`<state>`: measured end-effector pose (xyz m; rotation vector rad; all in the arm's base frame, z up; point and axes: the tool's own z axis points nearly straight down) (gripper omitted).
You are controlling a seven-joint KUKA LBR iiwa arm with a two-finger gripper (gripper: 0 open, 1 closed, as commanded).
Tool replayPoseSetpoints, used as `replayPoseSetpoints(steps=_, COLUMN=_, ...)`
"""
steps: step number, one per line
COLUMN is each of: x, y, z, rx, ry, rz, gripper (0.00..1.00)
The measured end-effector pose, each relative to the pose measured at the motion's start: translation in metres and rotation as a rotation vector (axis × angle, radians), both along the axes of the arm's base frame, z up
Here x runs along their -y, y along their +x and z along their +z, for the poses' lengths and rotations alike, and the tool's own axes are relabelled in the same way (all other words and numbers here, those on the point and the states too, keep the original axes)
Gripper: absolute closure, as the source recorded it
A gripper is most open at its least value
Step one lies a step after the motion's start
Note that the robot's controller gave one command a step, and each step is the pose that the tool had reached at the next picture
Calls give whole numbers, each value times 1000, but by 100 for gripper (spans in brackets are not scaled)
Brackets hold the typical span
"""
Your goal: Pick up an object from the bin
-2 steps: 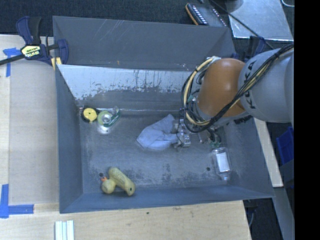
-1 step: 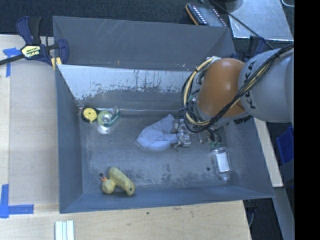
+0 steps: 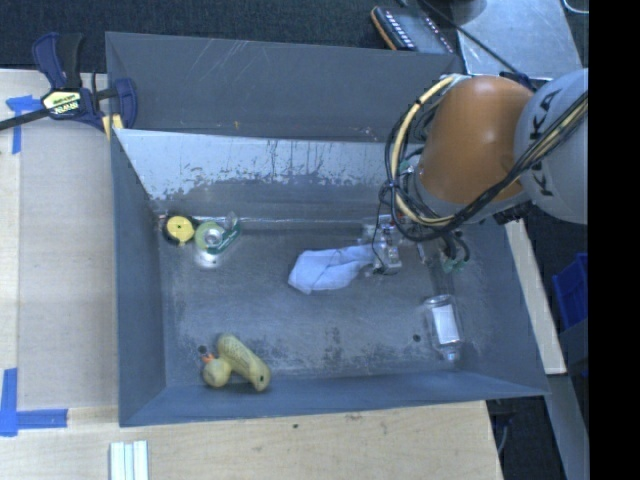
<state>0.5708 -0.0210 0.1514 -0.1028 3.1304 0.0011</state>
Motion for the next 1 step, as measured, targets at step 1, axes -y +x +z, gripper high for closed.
replayPoseSetpoints(steps=1, x=2, y=22, z=88, rx=16, ry=0, rz=-64, gripper=100)
